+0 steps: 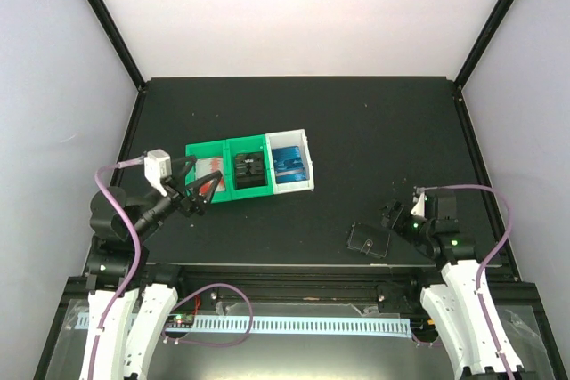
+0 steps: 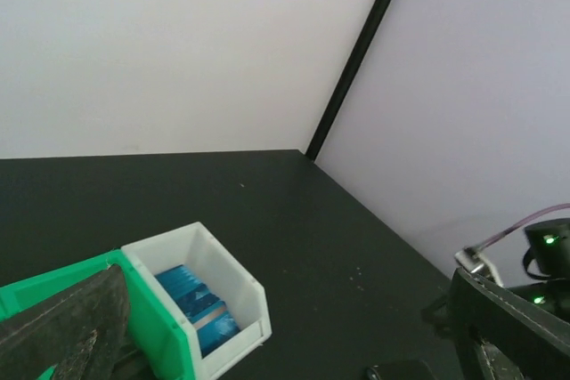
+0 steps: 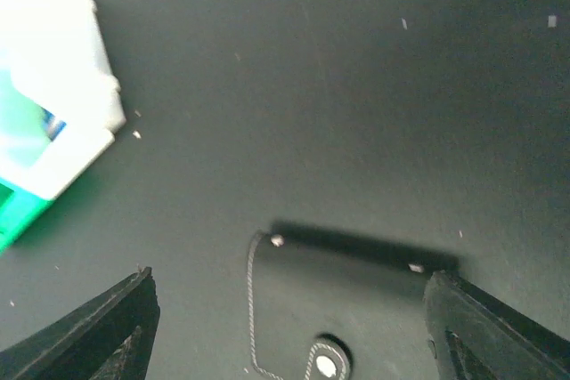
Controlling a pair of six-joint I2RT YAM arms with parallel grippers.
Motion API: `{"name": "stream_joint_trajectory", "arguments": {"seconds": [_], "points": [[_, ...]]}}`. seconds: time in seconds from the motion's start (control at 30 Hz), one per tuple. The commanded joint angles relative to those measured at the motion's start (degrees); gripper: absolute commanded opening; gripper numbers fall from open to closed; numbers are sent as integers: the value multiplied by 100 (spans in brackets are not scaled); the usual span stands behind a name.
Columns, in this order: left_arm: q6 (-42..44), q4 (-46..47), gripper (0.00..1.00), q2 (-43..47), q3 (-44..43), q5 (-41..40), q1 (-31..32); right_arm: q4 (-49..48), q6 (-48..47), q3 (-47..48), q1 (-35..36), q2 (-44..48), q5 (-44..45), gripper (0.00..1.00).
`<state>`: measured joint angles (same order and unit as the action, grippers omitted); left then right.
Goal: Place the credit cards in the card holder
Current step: Move the card holder to the center of the board.
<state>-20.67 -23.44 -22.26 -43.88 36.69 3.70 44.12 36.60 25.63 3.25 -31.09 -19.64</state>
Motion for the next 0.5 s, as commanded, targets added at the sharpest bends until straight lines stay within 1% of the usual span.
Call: {"name": "stream_joint_trajectory", "arguments": {"seconds": [0.0,0.07,0.17,0.23,0.33,0.4,0.47], "points": [[-522,598,99,-78,230,393,-38,450,64,-153,187,-114,42,82],[-696,758,99,-126,398,399,-4,595,211,-283,348,-125,227,82],[-849,888,99,-243,586,402,90,735,651,-378,798,-131,879,83],[-817,849,99,-336,661,358,178,720,969,-373,1161,-180,1324,83],[-684,658,99,-397,717,258,253,621,1198,-404,1558,-550,1600,82],[-627,571,99,-426,745,244,276,469,1318,-461,1758,-803,1659,79],[-581,512,99,-477,751,291,292,181,1430,-522,1947,-1012,1547,73]]}}
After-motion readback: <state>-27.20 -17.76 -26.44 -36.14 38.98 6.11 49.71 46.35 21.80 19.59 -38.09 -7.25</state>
